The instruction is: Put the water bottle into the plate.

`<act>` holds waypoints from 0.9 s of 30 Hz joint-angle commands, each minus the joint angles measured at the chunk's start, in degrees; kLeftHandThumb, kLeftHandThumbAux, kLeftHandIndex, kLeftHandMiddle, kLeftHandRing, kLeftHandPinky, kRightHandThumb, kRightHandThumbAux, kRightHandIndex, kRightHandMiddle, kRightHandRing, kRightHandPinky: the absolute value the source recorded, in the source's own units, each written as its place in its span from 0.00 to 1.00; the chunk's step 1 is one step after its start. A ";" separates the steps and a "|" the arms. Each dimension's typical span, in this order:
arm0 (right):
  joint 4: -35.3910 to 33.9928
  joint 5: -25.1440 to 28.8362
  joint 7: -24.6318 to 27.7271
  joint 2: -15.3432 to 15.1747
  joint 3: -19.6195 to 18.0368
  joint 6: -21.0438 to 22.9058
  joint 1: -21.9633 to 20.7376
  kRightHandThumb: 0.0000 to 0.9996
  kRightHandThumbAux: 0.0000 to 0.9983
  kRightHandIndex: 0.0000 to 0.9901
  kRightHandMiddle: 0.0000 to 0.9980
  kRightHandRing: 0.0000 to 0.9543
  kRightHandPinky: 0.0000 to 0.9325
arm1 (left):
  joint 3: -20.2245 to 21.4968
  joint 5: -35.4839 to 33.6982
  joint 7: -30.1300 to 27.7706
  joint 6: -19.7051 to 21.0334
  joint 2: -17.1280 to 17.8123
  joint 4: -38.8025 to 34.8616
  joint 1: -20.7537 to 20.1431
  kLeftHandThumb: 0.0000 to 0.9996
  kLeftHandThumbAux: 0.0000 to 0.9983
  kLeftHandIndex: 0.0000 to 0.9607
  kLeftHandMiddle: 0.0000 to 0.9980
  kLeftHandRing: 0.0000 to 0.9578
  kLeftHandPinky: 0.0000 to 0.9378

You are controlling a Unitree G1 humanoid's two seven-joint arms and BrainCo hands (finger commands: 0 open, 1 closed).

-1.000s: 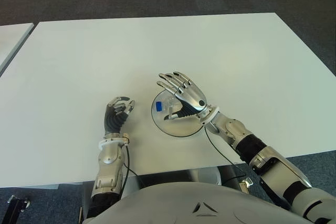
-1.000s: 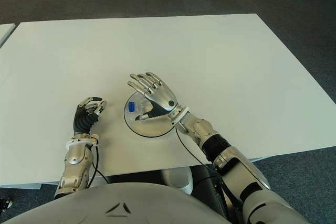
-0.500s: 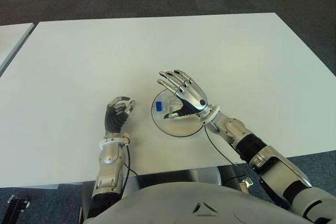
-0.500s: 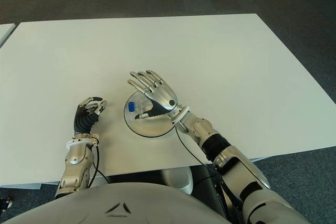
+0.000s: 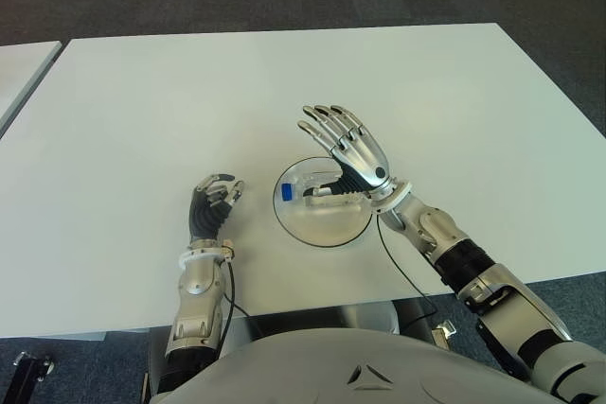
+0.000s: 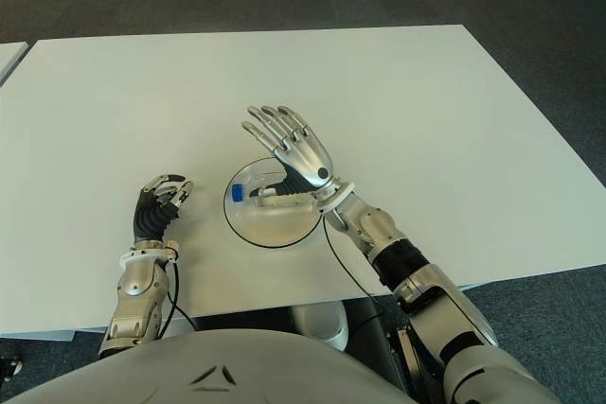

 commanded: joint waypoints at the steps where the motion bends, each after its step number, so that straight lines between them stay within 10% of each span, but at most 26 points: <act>1: -2.22 4.99 4.45 -0.69 -2.98 0.02 3.29 0.00 0.42 0.00 0.00 0.00 0.00 | 0.11 -0.35 -0.65 0.66 0.34 0.59 -0.05 0.70 0.72 0.45 0.85 0.88 0.86; 7: -2.91 15.37 9.46 -2.14 -7.93 -5.54 5.89 0.00 0.48 0.00 0.00 0.00 0.00 | 0.18 -0.60 -0.86 0.40 0.62 0.83 -0.10 0.70 0.72 0.45 0.85 0.88 0.85; 17: -3.42 33.06 14.27 3.84 -16.46 -10.76 10.03 0.00 0.72 0.00 0.00 0.00 0.01 | 0.16 -0.58 -0.84 -0.05 1.11 1.62 -0.52 0.70 0.72 0.45 0.85 0.88 0.86; 27: 1.31 35.92 10.98 8.82 -22.60 -14.60 10.73 0.06 0.93 0.20 0.18 0.18 0.23 | 0.18 -0.61 -0.72 -0.37 1.23 1.90 -0.68 0.70 0.72 0.45 0.85 0.88 0.86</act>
